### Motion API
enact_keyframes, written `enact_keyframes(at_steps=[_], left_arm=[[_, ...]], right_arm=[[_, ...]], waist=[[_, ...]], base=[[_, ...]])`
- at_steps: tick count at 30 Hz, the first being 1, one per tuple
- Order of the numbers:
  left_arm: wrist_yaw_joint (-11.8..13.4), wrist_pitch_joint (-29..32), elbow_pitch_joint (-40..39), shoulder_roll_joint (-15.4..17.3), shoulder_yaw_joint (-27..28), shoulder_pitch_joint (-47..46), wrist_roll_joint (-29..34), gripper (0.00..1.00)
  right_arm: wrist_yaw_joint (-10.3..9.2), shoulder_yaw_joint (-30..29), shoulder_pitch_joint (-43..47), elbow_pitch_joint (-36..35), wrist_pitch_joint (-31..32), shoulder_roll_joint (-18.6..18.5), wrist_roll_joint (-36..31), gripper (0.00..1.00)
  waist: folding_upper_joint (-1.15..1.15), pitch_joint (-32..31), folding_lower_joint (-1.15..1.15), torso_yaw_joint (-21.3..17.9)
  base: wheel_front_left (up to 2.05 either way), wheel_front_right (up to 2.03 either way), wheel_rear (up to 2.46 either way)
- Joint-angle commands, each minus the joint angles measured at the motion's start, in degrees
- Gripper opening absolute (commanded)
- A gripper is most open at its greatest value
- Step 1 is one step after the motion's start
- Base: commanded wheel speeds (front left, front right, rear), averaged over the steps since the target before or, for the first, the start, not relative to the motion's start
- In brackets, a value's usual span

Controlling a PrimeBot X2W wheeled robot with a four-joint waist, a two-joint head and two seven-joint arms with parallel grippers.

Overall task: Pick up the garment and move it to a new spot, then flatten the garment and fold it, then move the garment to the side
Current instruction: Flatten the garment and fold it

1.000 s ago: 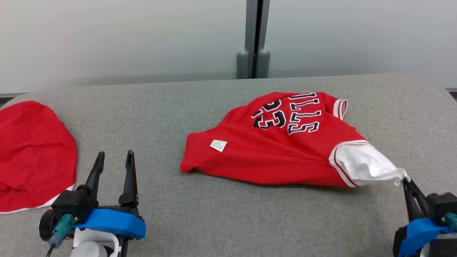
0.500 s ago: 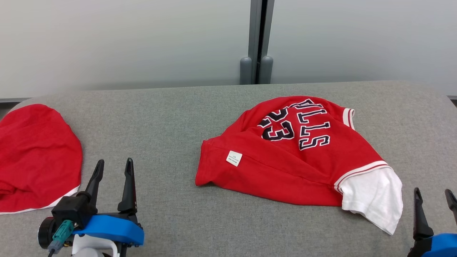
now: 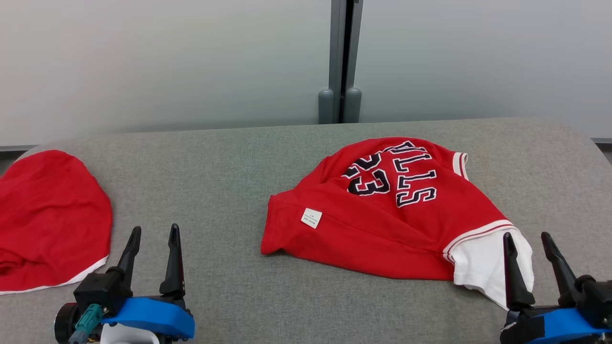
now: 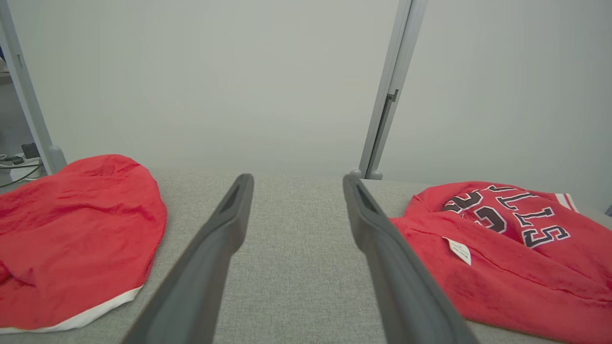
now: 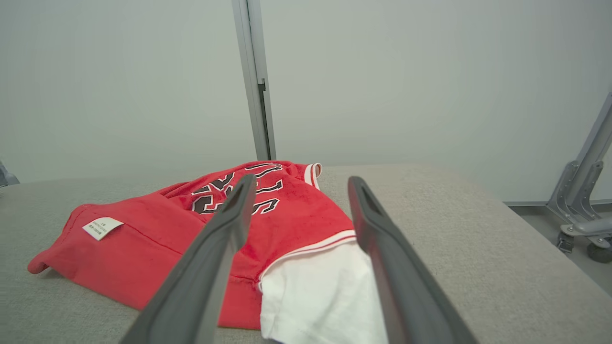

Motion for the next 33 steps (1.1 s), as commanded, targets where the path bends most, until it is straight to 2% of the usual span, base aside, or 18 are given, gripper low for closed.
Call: enact_keyframes(at_steps=[1, 10, 19, 27, 33], left_arm=[[-0.1, -0.3, 0.1, 0.0, 0.1, 0.2, 0.3, 1.0], [-0.3, -0.4, 2.0, -0.5, -0.3, 0.4, 0.4, 1.0], [-1.9, 1.2, 5.0, -1.5, -1.6, -4.3, -0.2, 1.0], [-5.6, 12.6, 13.5, -5.6, -4.0, -16.2, -4.2, 1.0], [-7.2, 17.8, 20.1, -8.8, -4.3, -22.3, -7.2, 1.0]], right_arm=[[0.01, 0.2, -0.7, 0.4, 0.0, 0.0, 0.6, 1.0], [0.02, 1.1, -1.8, 3.1, 3.2, 0.0, 2.0, 1.0], [0.02, 2.0, -3.9, 1.3, 6.5, 0.0, 2.5, 1.0], [0.02, 3.8, -5.6, 0.3, 7.2, 0.0, 2.6, 1.0], [0.01, 6.5, -7.3, 0.3, 7.2, -0.1, 2.9, 1.0]], waist=[[-0.01, -0.1, 0.0, 0.1], [-0.01, -0.1, 0.0, 0.7], [-0.01, 3.2, 0.0, 0.2], [-0.01, 6.9, 0.0, -1.7], [-0.01, 9.3, 0.0, -3.9]], base=[[0.0, 0.0, 0.0], [0.0, 0.0, 0.0], [0.0, 0.0, 0.0], [0.0, 0.0, 0.0], [0.0, 0.0, 0.0]])
